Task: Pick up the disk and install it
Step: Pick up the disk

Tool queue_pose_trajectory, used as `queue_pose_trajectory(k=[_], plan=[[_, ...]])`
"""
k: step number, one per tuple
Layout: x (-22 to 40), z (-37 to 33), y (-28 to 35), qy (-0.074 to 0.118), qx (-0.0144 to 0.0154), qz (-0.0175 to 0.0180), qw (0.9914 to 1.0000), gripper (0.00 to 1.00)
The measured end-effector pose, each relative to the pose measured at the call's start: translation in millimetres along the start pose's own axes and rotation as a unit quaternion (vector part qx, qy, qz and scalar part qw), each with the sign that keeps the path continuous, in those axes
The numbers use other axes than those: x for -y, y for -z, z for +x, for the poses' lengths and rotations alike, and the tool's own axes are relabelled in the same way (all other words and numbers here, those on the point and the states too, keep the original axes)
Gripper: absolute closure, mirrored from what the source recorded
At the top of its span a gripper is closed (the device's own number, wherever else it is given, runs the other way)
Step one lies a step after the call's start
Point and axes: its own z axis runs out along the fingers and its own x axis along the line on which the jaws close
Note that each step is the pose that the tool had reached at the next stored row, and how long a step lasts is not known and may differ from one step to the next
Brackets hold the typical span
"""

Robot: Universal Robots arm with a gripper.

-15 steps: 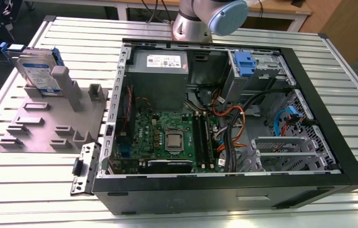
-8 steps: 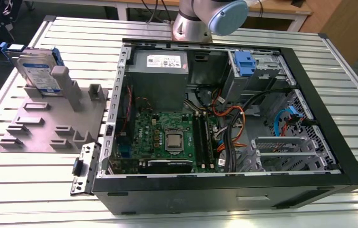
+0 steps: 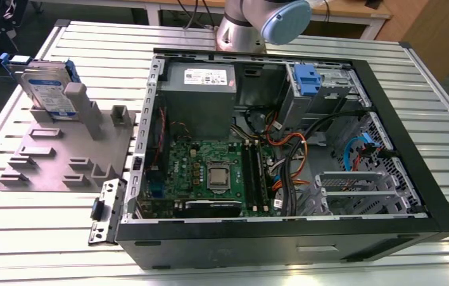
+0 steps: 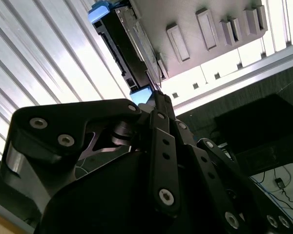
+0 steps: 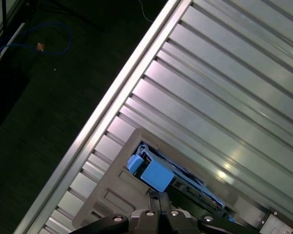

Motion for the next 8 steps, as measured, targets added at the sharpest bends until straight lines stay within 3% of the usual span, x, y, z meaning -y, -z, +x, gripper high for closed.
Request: queue_pose_trajectory(k=[8], plan=[[0.0, 0.0, 0.0, 0.000, 0.0000, 0.0000, 1.00000, 0.89]])
